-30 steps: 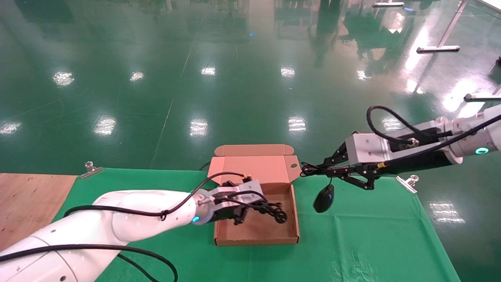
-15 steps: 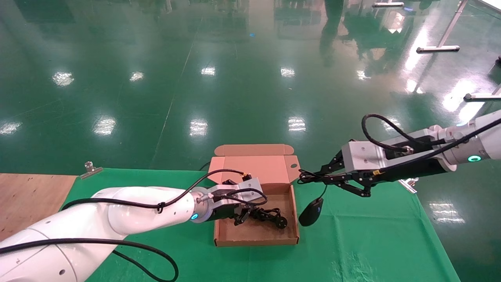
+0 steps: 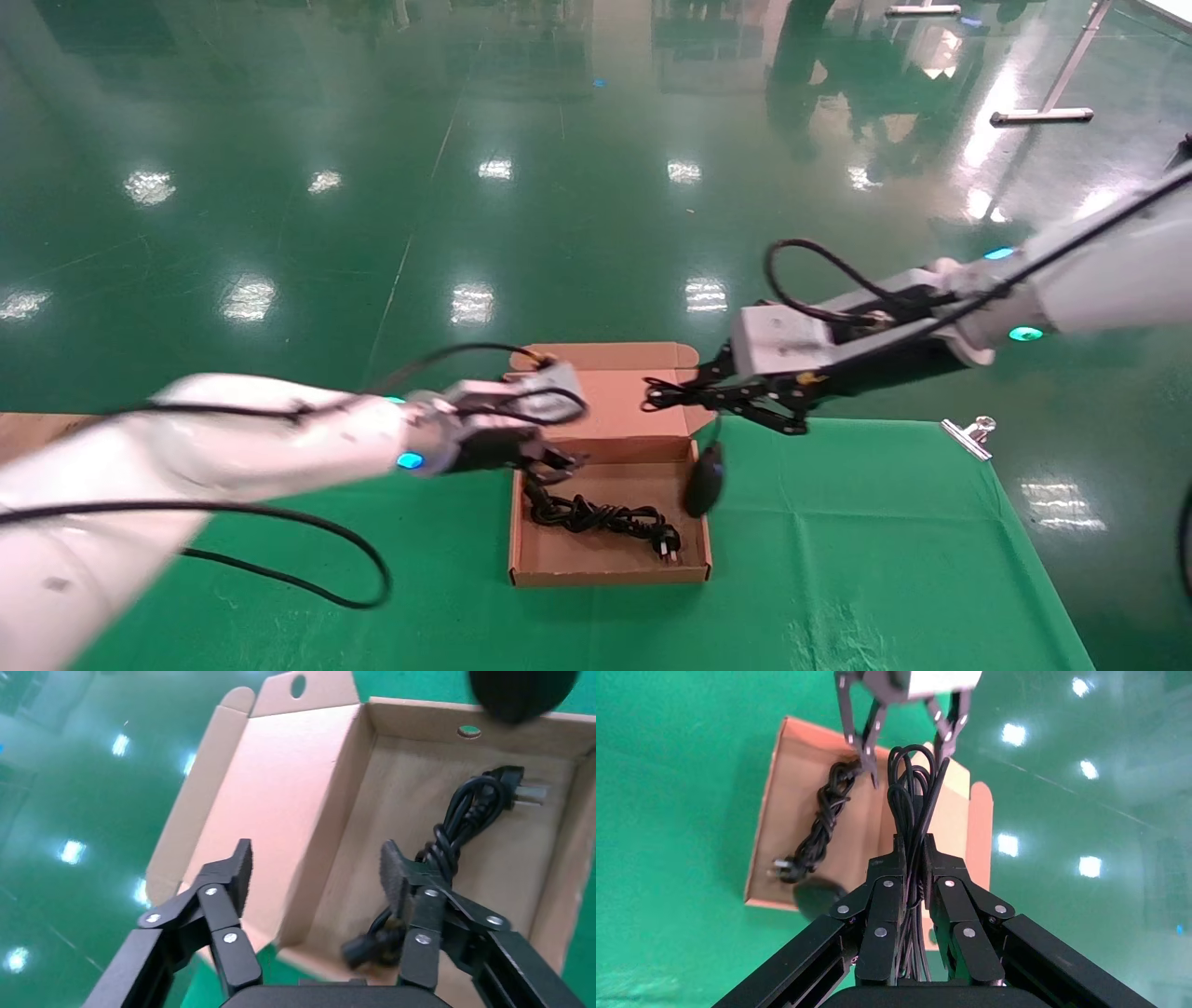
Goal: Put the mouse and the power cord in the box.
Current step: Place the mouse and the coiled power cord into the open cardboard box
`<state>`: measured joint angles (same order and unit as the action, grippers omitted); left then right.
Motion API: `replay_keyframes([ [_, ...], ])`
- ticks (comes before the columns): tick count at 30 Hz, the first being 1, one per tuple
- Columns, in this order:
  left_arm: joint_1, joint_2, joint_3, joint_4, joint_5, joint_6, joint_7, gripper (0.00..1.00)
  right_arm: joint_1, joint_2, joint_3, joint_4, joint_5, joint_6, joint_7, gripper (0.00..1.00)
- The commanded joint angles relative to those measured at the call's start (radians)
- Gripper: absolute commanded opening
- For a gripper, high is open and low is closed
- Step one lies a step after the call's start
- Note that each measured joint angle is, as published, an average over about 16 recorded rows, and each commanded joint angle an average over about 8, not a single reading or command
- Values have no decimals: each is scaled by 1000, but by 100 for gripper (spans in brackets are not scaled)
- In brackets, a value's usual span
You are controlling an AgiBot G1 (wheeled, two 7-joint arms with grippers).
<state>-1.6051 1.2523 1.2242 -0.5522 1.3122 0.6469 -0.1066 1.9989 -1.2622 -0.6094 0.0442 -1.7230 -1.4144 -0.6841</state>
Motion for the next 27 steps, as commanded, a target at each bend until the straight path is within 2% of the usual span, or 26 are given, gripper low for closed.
replay_keyframes([
  [1,-10,-33,-26,-1,-41,41,48,100,3,-20,-2,-2,-3,14,8,0],
  [8,16,-185,-102,-31,-148,130,157,100,-41,-92,-16,35,-16,99,34,0],
  [15,70,-298,-147,-43,-223,188,215,100,-156,-110,-69,182,-19,216,102,0],
  [20,94,-334,-169,-48,-257,212,250,100,-252,-112,-130,294,4,347,153,0],
  [27,100,-336,-179,-39,-271,220,273,100,-381,-112,-253,405,46,537,200,0],
])
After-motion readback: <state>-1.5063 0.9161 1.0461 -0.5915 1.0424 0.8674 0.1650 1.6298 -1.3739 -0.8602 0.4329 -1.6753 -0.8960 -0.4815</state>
